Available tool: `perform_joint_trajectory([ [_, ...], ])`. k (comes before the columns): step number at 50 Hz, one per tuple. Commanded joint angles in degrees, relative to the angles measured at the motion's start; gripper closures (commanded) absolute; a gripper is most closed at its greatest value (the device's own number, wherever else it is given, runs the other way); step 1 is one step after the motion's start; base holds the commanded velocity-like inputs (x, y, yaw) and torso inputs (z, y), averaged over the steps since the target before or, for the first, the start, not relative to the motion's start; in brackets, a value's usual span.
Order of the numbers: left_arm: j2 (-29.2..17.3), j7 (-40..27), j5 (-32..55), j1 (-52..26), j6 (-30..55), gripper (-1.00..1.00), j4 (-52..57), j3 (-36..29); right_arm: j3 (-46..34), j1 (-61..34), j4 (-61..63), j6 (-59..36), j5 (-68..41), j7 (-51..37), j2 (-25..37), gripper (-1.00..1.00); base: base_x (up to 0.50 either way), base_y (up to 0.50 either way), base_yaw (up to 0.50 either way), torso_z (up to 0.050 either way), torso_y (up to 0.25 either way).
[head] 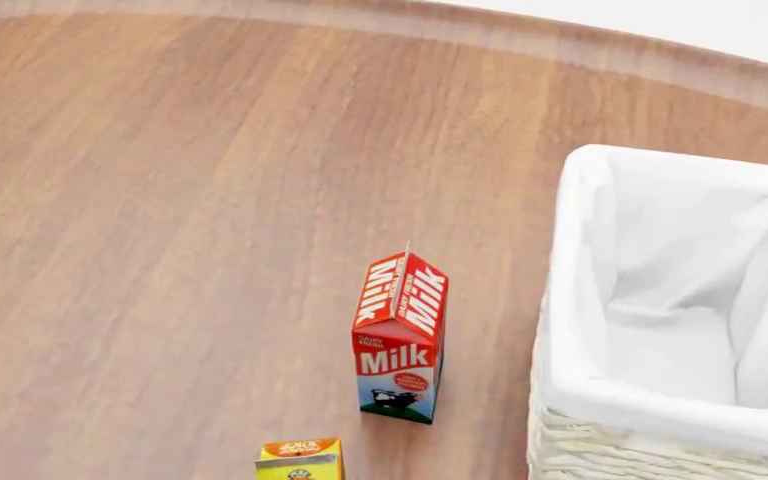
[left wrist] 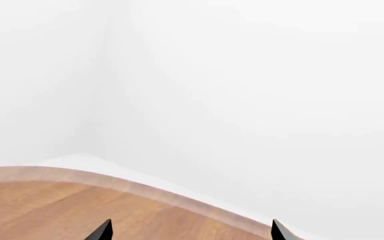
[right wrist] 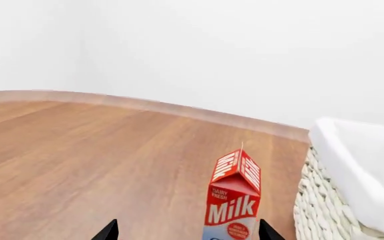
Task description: Pick up the orange juice, and put it in the basket.
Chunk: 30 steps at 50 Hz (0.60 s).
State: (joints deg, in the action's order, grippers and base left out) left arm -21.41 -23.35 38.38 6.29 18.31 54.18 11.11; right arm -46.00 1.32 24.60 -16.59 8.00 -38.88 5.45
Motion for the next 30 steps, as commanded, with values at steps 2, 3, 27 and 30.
perform_joint_trajectory([
  [2, -0.53, -0.47, 0.52, 0.08, -0.19, -1.0, 0.24, 0.08, -1.02, 0.12, -2.65, -0.01, -0.24, -2.01, -0.68, -1.0, 0.0, 0.0, 0.0, 0.0, 0.0],
  [3, -0.58, -0.5, 0.61, 0.09, -0.22, -1.0, 0.24, 0.12, -1.12, 0.08, -2.88, 0.03, -0.23, -2.11, -0.63, -1.0, 0.0, 0.0, 0.0, 0.0, 0.0],
  [27, -1.42, -1.12, 1.18, -0.01, -0.61, -1.0, 0.06, -0.37, -2.2, -1.17, -7.16, 1.04, -3.24, -2.2, 0.01, -1.0, 0.0, 0.0, 0.0, 0.0, 0.0],
  [30, -1.55, -1.3, 1.26, 0.04, -0.6, -1.0, 0.31, -0.43, -2.28, -1.25, -7.49, 1.21, -3.51, -2.36, -0.01, -1.0, 0.0, 0.0, 0.0, 0.0, 0.0],
])
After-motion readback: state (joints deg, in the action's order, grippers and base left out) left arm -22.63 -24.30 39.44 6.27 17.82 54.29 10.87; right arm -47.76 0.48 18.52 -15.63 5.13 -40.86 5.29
